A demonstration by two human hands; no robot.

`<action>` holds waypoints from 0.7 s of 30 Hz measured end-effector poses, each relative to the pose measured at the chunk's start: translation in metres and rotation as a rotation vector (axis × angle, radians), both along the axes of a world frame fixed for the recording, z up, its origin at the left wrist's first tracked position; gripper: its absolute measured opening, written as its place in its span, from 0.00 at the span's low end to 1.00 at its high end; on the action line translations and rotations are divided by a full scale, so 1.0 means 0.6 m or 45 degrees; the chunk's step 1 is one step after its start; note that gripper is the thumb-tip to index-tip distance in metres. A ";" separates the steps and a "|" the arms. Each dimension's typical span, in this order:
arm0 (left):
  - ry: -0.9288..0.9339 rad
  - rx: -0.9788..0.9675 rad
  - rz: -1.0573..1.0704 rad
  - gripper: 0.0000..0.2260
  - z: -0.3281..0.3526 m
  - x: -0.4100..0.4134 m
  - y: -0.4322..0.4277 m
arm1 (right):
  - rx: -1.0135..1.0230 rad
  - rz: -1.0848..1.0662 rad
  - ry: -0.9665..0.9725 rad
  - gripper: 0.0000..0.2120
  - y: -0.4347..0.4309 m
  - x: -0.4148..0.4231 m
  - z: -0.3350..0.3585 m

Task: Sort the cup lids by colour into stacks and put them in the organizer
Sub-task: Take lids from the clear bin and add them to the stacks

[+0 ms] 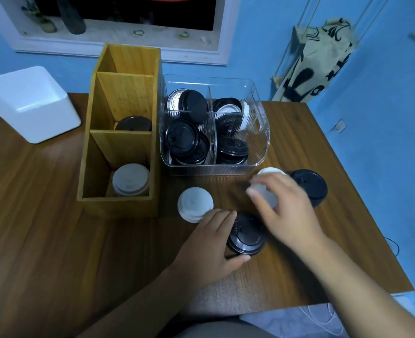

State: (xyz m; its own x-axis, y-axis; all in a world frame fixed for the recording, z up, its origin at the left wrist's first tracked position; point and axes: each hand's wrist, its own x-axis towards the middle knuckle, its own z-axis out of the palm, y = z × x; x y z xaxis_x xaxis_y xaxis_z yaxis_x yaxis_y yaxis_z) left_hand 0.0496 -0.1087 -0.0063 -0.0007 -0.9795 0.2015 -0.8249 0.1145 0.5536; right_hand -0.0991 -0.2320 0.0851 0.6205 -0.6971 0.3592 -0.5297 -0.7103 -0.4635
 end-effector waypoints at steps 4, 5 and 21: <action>-0.068 0.012 0.012 0.40 0.005 -0.002 0.002 | -0.131 -0.001 0.185 0.13 -0.092 0.085 0.051; -0.084 0.010 0.010 0.40 0.004 -0.002 0.002 | -0.119 0.011 0.300 0.15 -0.114 0.106 0.056; 0.053 0.100 0.023 0.43 0.017 0.002 0.003 | -0.396 0.039 0.381 0.15 -0.119 0.086 0.073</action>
